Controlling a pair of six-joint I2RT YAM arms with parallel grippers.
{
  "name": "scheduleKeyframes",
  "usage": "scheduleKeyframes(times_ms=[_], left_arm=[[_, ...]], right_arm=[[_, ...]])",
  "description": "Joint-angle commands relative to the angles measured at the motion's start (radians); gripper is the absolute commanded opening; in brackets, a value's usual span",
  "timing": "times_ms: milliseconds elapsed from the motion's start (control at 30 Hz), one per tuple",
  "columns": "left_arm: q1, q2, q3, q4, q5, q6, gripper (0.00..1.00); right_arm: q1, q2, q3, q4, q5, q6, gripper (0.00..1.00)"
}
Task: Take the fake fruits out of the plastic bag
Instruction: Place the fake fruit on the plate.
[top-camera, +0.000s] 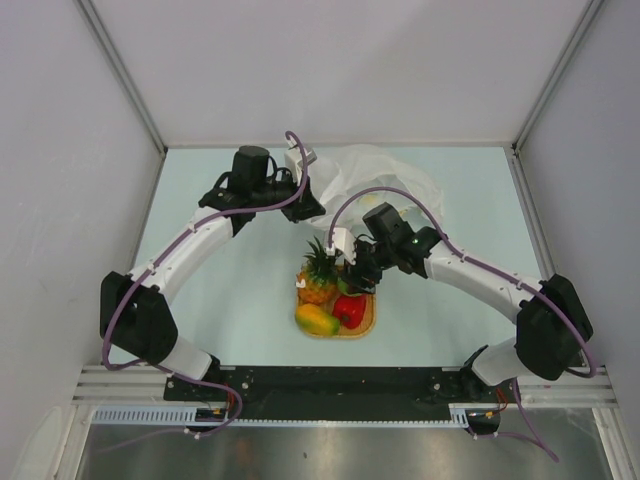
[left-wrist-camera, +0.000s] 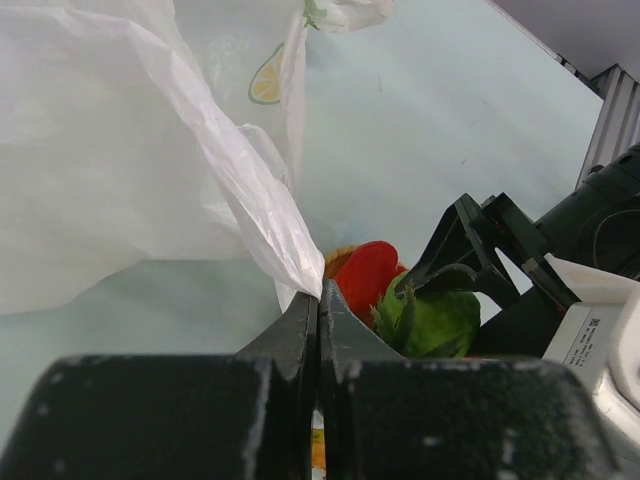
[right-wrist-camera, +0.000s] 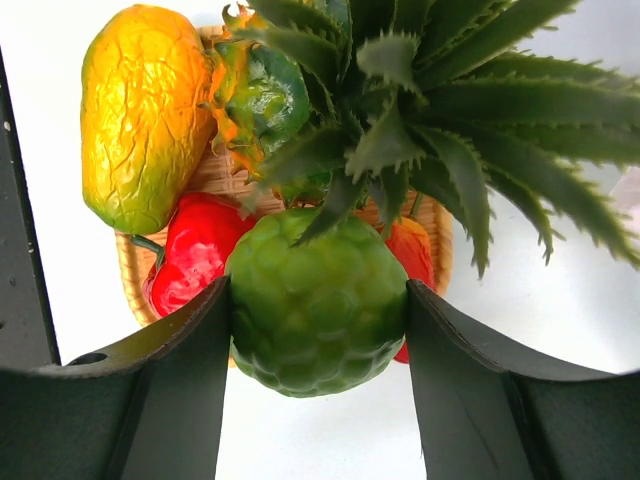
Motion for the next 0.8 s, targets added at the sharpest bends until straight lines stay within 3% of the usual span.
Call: scheduleKeyframes(times_ms=[0, 333, 633, 667, 700, 767], left_arm=[[0.003, -0.025, 0.0, 0.013, 0.003, 0.017, 0.0], [0.011, -0.019, -0.004, 0.02, 0.011, 0.006, 0.0], [0.011, -0.019, -0.004, 0.028, 0.015, -0.004, 0.0], [0.011, -0.019, -0.004, 0.026, 0.018, -0.007, 0.0], [0.011, -0.019, -0.004, 0.026, 0.021, -0.007, 0.0], [0.011, -0.019, -0.006, 0.03, 0.023, -0.009, 0.0]], right_arm=[[0.001, 0.018, -0.002, 0.027, 0.004, -0.013, 0.45], [-0.005, 0.015, -0.002, 0.015, -0.03, 0.009, 0.79], [-0.015, -0.009, -0.002, 0.015, -0.044, 0.013, 0.88], [-0.017, -0.012, -0.002, 0.014, -0.053, 0.016, 0.89], [-0.019, -0.017, -0.002, 0.009, -0.056, 0.021, 0.99], [-0.022, -0.02, -0.002, 0.003, -0.062, 0.025, 1.0]])
